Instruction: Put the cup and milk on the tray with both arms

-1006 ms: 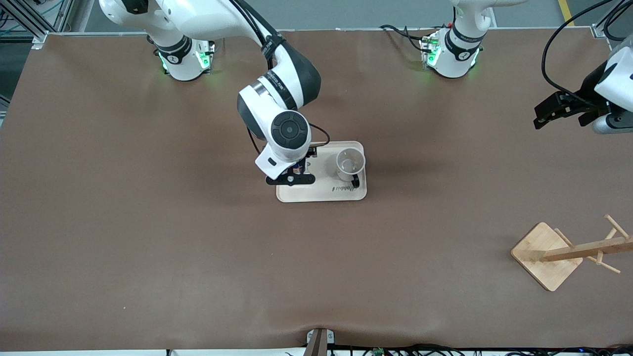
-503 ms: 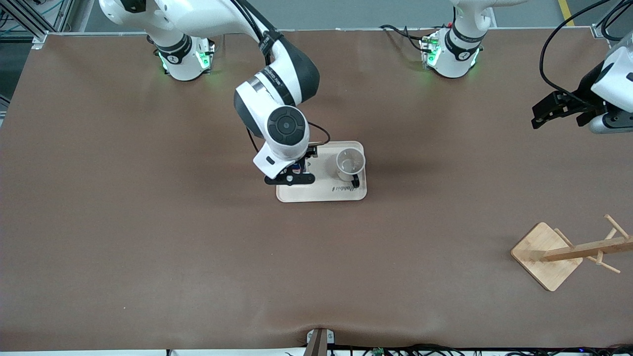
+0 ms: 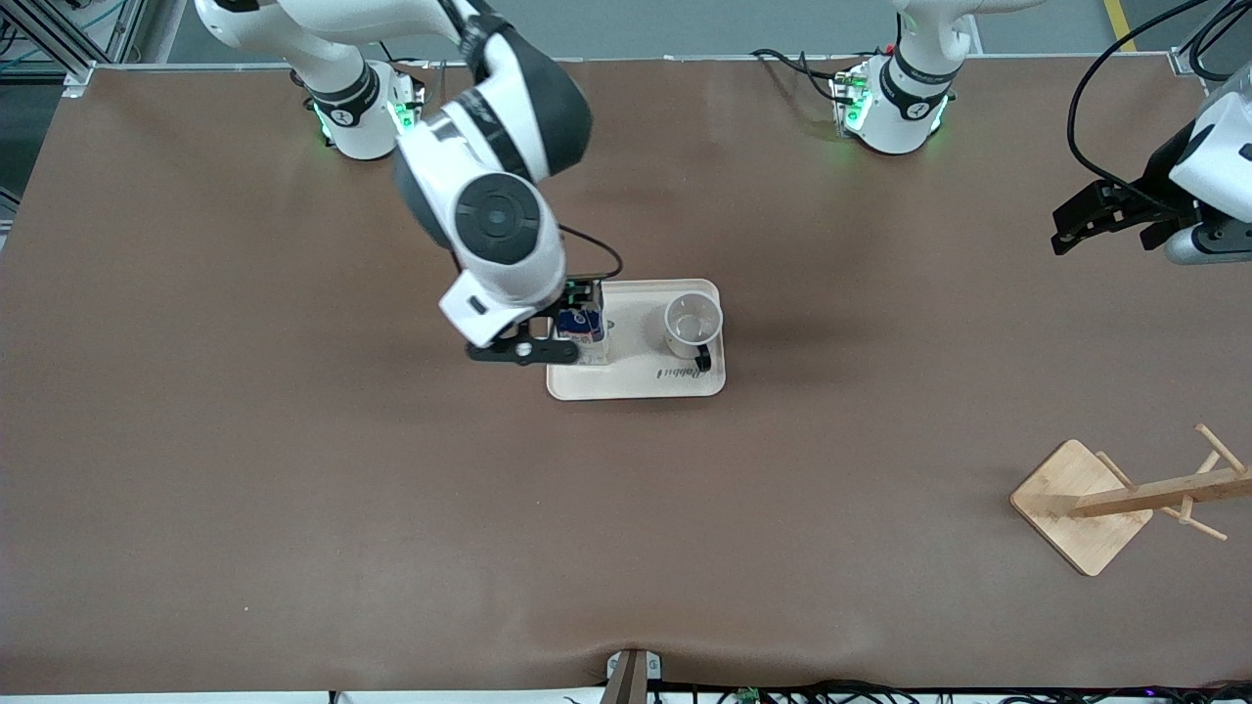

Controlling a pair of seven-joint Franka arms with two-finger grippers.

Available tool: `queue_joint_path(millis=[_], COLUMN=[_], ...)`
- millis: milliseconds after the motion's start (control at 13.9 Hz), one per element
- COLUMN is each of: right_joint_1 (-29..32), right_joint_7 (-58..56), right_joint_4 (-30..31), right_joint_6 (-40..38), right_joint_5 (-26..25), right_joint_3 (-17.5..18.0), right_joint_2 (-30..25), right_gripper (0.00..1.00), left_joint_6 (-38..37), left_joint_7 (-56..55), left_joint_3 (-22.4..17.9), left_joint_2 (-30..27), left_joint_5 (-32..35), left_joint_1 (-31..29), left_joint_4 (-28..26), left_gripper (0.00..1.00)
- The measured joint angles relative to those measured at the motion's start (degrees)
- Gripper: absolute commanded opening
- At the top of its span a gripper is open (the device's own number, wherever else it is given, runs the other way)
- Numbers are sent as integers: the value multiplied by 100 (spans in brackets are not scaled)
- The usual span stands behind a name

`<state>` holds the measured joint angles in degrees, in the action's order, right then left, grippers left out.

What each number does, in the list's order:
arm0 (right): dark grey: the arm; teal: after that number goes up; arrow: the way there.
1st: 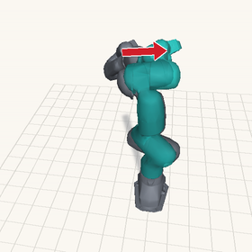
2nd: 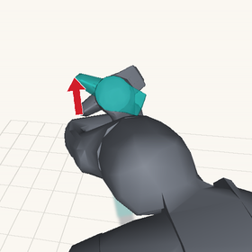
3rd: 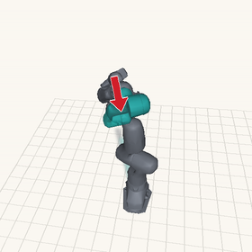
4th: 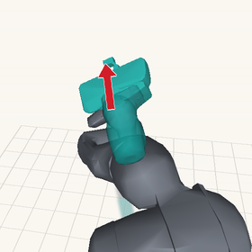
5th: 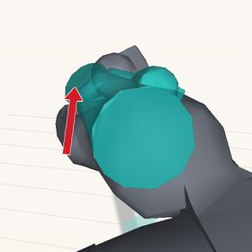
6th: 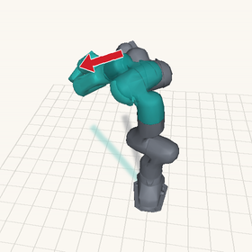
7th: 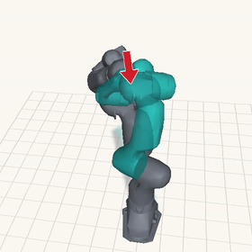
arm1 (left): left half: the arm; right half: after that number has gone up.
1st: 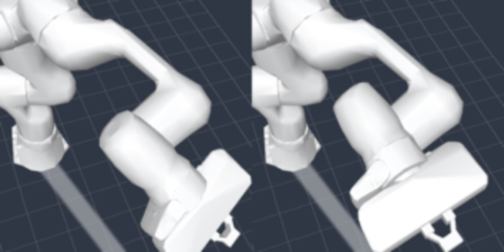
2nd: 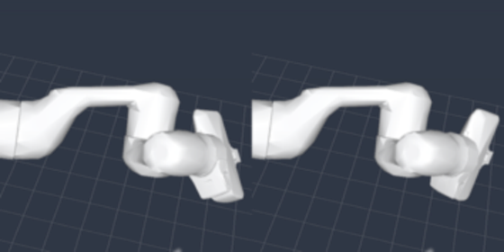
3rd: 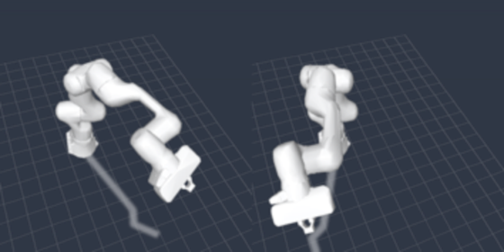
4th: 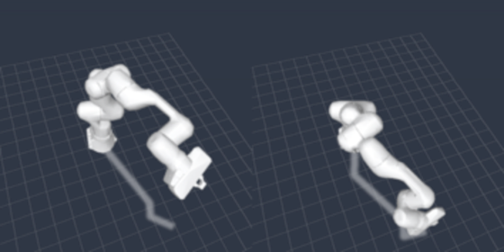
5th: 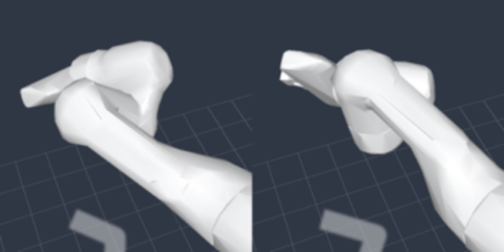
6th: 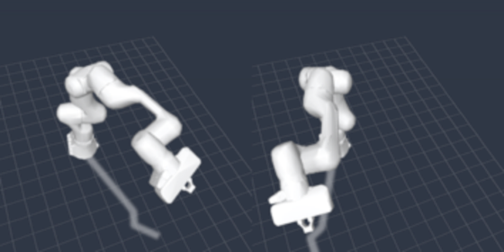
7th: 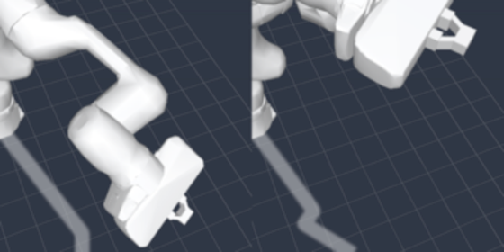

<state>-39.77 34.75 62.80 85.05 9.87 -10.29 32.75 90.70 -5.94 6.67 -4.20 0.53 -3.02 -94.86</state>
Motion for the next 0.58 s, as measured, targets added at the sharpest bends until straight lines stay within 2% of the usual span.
queue_joint_path(millis=[288, 575], right_joint_1=[829, 1307], right_joint_7=[-105, -480], right_joint_4=[-156, -102], right_joint_6=[-186, -671], right_joint_5=[-35, -264], right_joint_3=[-37, -43], right_joint_2=[-557, -1097], right_gripper=[100, 100], left_joint_6=[0, 0], left_joint_7=[0, 0], left_joint_3=[0, 0], left_joint_2=[0, 0], left_joint_5=[0, 0], left_joint_1=[-1, 0], left_joint_4=[-2, -6], left_gripper=[100, 100])
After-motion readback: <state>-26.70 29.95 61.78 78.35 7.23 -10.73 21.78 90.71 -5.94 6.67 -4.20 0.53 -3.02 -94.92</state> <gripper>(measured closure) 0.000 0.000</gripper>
